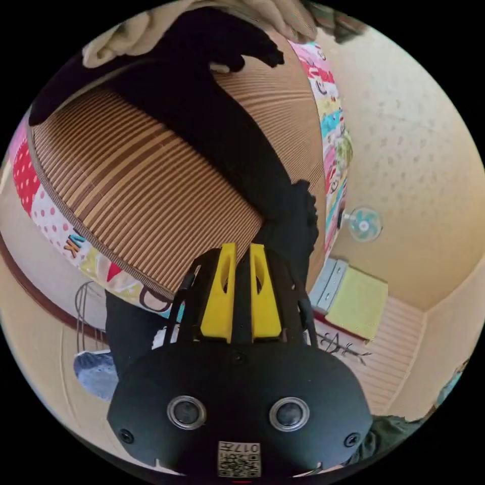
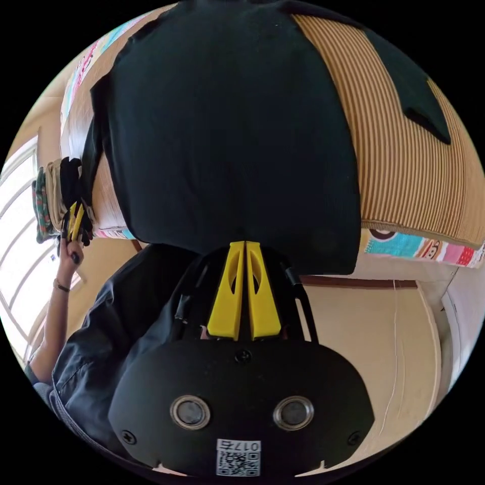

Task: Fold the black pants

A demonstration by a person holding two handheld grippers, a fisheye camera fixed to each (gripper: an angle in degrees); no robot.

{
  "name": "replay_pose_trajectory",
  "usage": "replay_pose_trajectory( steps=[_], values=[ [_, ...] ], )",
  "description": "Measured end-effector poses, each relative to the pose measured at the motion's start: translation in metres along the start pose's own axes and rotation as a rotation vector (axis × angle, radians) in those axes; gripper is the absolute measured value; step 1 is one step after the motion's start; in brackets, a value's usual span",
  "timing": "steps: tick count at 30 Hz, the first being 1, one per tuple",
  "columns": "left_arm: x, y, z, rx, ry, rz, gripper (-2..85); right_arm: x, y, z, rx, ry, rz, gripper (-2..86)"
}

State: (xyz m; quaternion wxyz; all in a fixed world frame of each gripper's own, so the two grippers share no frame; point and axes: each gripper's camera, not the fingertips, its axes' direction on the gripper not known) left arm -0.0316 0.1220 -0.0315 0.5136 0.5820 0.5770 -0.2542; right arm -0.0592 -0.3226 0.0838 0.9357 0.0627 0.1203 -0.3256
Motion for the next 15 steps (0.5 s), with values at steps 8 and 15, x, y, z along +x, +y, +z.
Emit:
replay_pose_trajectory(
  steps=[8, 15],
  values=[
    [-0.06, -0.088, -0.048, 0.307, 0.112, -0.317, 9.8, 0.045, 0.076, -0.019, 0.048, -0.053, 0.207, 0.4],
    [-0.08, -0.129, -0.061, 0.358, 0.113, -0.325, 6.6, 0.059, 0.112, -0.024, 0.074, -0.125, 0.327, 0.4]
  ],
)
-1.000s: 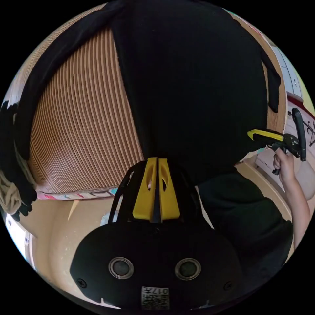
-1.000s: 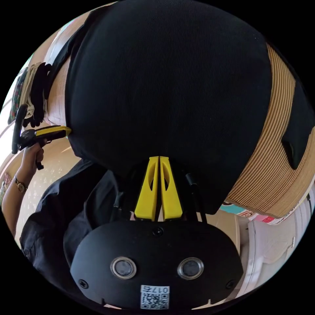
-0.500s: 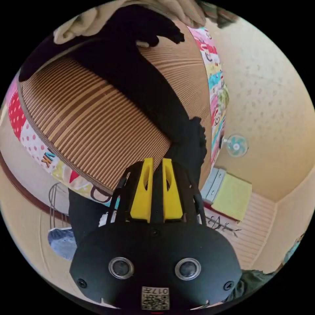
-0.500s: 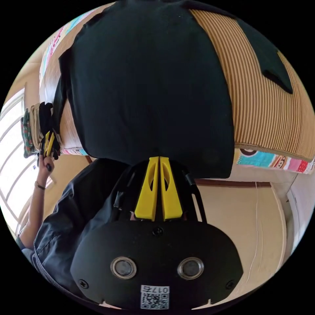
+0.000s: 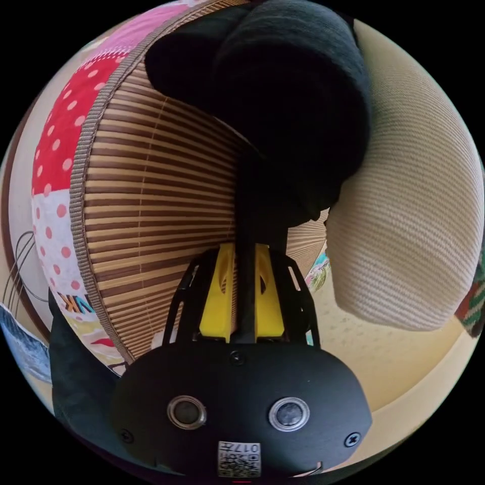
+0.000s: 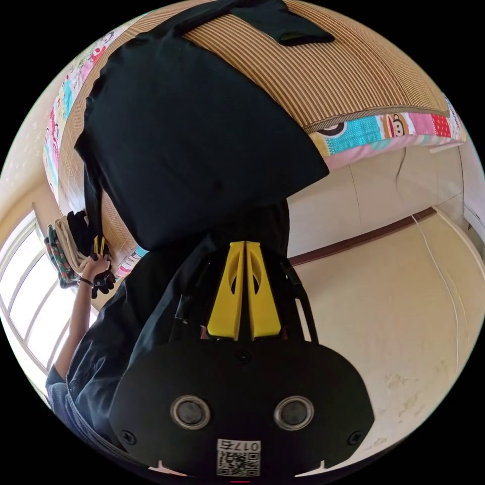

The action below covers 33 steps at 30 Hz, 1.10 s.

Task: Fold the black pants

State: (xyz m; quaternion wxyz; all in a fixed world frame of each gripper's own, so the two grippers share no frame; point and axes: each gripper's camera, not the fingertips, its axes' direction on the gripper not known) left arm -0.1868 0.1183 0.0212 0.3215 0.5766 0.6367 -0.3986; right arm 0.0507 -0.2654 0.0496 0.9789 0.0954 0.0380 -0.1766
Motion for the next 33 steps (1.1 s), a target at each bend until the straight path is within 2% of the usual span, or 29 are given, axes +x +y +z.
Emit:
replay_pose_trajectory(
  steps=[5, 7, 9, 12, 16, 18, 19, 21, 22, 25, 27, 30, 33],
  values=[
    [-0.004, -0.012, 0.002, -0.036, -0.002, -0.029, 3.3, -0.001, -0.01, -0.013, -0.001, -0.039, -0.031, 0.2],
    [0.013, -0.008, 0.002, -0.096, -0.004, 0.073, 2.4, -0.002, -0.018, -0.017, -0.007, -0.036, -0.057, 0.2],
    [0.046, 0.015, 0.001, -0.211, 0.005, 0.244, 1.6, -0.001, -0.027, -0.02, -0.021, -0.039, -0.079, 0.2],
    [0.081, 0.063, -0.02, -0.217, -0.022, 0.428, 1.9, 0.004, -0.042, -0.03, -0.038, -0.05, -0.116, 0.2],
    [0.134, 0.129, -0.049, -0.05, -0.066, 0.655, 2.5, 0.022, -0.06, -0.049, -0.039, -0.07, -0.166, 0.2],
    [0.181, 0.181, -0.051, 0.063, -0.116, 0.881, 2.8, 0.036, -0.068, -0.057, -0.039, -0.105, -0.169, 0.2],
    [0.192, 0.197, -0.047, 0.077, -0.121, 0.947, 2.9, 0.048, -0.074, -0.061, -0.04, -0.134, -0.162, 0.2],
    [0.228, 0.269, -0.013, 0.066, -0.152, 1.222, 3.2, 0.068, -0.08, -0.066, -0.039, -0.188, -0.143, 0.2],
    [0.234, 0.289, -0.001, 0.051, -0.168, 1.279, 3.3, 0.083, -0.084, -0.07, -0.035, -0.235, -0.131, 0.2],
    [0.23, 0.384, 0.078, -0.077, -0.226, 1.522, 4.3, 0.124, -0.093, -0.075, -0.027, -0.385, -0.087, 0.3],
    [0.192, 0.441, 0.16, -0.247, -0.333, 1.647, 5.9, 0.15, -0.098, -0.077, -0.019, -0.488, -0.052, 0.4],
    [0.127, 0.469, 0.248, -0.485, -0.525, 1.591, 7.0, 0.19, -0.105, -0.083, 0.017, -0.634, 0.009, 0.6],
    [0.083, 0.469, 0.267, -0.573, -0.524, 1.471, 6.9, 0.226, -0.116, -0.092, 0.075, -0.793, 0.068, 1.2]
  ],
)
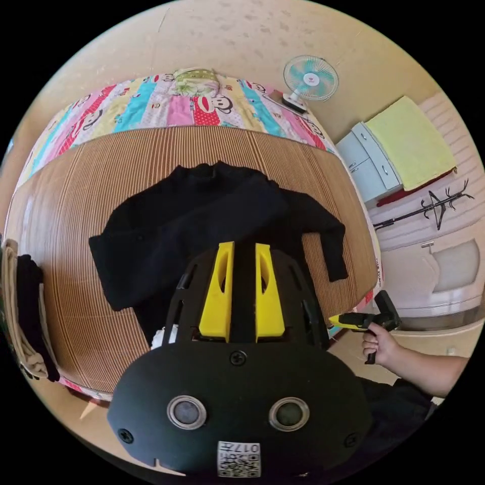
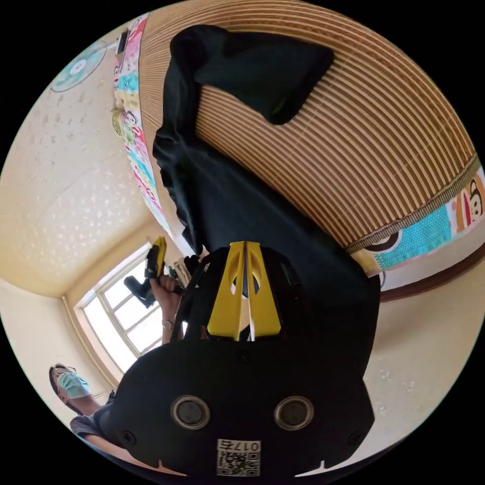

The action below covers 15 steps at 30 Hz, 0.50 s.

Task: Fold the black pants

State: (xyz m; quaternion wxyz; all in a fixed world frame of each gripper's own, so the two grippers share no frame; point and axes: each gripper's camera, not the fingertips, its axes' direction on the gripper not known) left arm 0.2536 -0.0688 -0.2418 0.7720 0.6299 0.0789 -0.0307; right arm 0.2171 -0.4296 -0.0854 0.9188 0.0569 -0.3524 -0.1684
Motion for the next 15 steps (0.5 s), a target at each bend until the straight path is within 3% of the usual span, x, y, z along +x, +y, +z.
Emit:
replay_pose_trajectory(
  steps=[8, 15],
  values=[
    [-0.012, 0.072, 0.029, -0.193, -0.064, -0.071, 6.5, 0.029, -0.066, -0.056, 0.426, -0.694, 0.098, 9.8],
    [-0.004, 0.107, 0.024, -0.267, -0.093, -0.13, 6.5, 0.011, -0.133, -0.036, 0.494, -0.872, 0.202, 13.4]
  ],
)
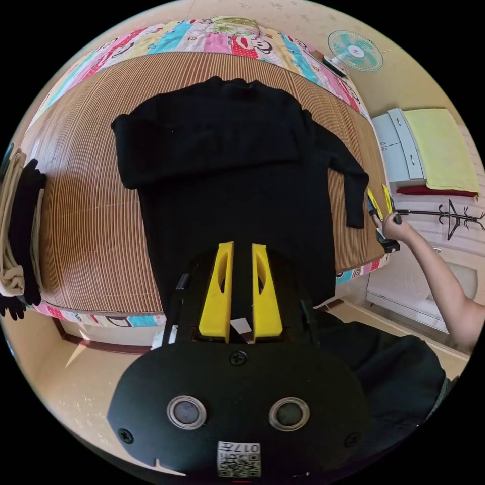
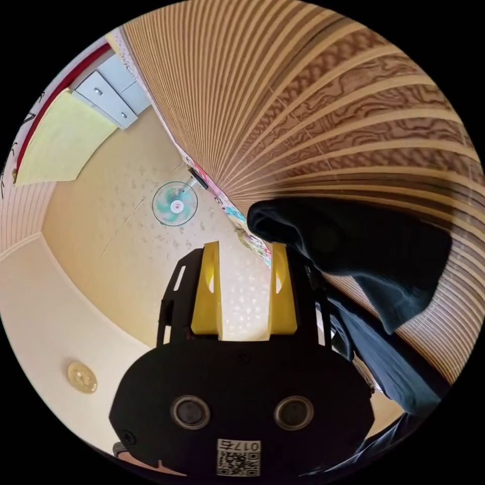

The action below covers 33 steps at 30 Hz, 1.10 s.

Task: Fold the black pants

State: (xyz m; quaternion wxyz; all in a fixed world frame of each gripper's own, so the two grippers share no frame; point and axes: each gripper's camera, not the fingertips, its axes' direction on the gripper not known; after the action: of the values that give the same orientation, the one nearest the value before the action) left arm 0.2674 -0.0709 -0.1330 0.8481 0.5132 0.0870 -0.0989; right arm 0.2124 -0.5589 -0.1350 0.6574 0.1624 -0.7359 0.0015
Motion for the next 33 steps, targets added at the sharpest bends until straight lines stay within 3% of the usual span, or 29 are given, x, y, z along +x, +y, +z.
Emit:
replay_pose_trajectory(
  steps=[4, 6, 7, 9, 11, 12, 14, 17, 19, 20, 22, 27, 33],
  values=[
    [0.013, 0.0, 0.002, -0.03, -0.011, 0.008, 6.5, -0.023, -0.013, 0.021, 0.121, 0.15, -0.034, 11.4],
    [0.019, -0.003, 0.0, -0.031, -0.013, 0.022, 6.5, -0.064, 0.002, 0.033, 0.221, 0.379, -0.155, 8.0],
    [0.019, -0.004, -0.001, -0.03, -0.017, 0.023, 6.5, -0.1, 0.017, 0.06, 0.186, 0.529, -0.337, 6.0],
    [0.017, -0.006, -0.006, -0.021, -0.017, 0.008, 6.4, -0.146, 0.065, 0.116, 0.027, 0.68, -0.722, 4.6],
    [0.011, -0.007, -0.009, -0.015, -0.012, -0.014, 6.4, -0.165, 0.17, 0.19, -0.108, 0.888, -1.164, 4.0],
    [0.006, -0.007, -0.011, -0.014, -0.012, -0.035, 6.3, -0.162, 0.199, 0.207, -0.16, 0.919, -1.275, 3.9],
    [-0.002, -0.007, -0.013, -0.009, -0.002, -0.063, 6.3, -0.117, 0.299, 0.262, -0.408, 1.022, -1.649, 4.0],
    [-0.015, -0.009, -0.016, -0.002, 0.006, -0.097, 6.3, -0.007, 0.368, 0.313, -0.783, 1.204, -1.887, 4.5],
    [-0.023, -0.011, -0.017, 0.001, 0.006, -0.11, 6.3, 0.068, 0.373, 0.334, -1.054, 1.348, -1.83, 4.9],
    [-0.028, -0.014, -0.017, 0.001, 0.011, -0.121, 6.3, 0.114, 0.365, 0.347, -1.24, 1.485, -1.683, 5.2],
    [-0.036, -0.018, -0.018, -0.002, 0.026, -0.143, 6.4, 0.159, 0.357, 0.357, -1.434, 1.603, -1.435, 5.5],
    [-0.064, -0.04, -0.037, 0.057, 0.079, -0.175, 6.5, 0.158, 0.35, 0.355, -1.375, 1.466, -1.188, 2.8],
    [-0.101, -0.101, -0.021, 0.061, 0.163, -0.216, 10.0, 0.131, 0.303, 0.319, -1.062, 1.378, -0.847, 1.7]
  ],
)
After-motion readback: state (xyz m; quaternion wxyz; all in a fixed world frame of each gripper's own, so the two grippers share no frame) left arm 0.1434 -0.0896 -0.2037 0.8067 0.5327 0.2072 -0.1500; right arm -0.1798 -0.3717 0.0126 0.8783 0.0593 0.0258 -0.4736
